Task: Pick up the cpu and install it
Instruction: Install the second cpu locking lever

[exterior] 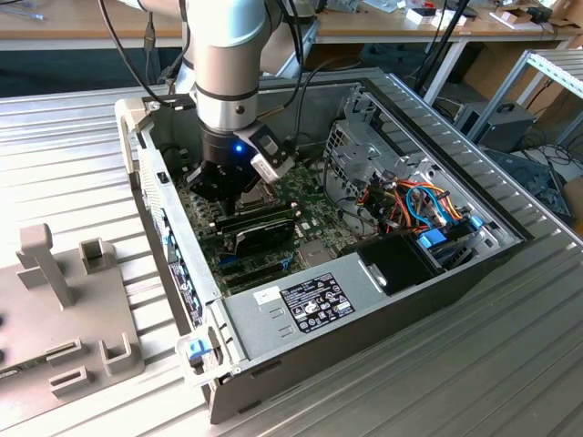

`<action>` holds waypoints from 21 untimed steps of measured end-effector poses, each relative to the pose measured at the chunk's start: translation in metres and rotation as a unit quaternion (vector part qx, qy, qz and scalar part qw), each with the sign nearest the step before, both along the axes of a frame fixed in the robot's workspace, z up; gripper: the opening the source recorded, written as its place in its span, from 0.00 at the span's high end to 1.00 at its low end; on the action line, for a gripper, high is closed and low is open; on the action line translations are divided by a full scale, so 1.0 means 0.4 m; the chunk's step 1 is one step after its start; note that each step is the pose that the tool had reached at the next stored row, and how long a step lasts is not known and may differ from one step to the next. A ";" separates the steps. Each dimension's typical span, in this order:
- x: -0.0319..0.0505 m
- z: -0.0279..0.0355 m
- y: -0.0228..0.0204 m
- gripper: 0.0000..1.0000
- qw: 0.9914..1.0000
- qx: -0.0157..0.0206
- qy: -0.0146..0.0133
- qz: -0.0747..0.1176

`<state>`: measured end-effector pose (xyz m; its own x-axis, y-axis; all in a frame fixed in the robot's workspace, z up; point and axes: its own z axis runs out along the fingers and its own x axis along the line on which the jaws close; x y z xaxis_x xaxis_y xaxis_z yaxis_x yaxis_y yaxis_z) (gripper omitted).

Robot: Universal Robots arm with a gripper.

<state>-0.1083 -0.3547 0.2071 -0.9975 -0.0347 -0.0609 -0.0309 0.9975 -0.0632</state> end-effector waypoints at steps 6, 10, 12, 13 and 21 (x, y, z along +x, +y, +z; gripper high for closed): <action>0.000 -0.013 -0.002 0.89 1.000 0.000 -0.001 0.000; 0.000 -0.014 -0.003 0.89 1.000 0.000 -0.001 0.000; 0.000 -0.015 -0.002 0.89 1.000 0.000 -0.001 0.000; 0.000 -0.015 -0.002 0.89 1.000 0.000 -0.001 0.000; 0.000 -0.003 -0.001 0.89 1.000 0.000 -0.001 0.000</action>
<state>-0.1083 -0.3553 0.2058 -0.9974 -0.0348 -0.0634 -0.0307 0.9975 -0.0631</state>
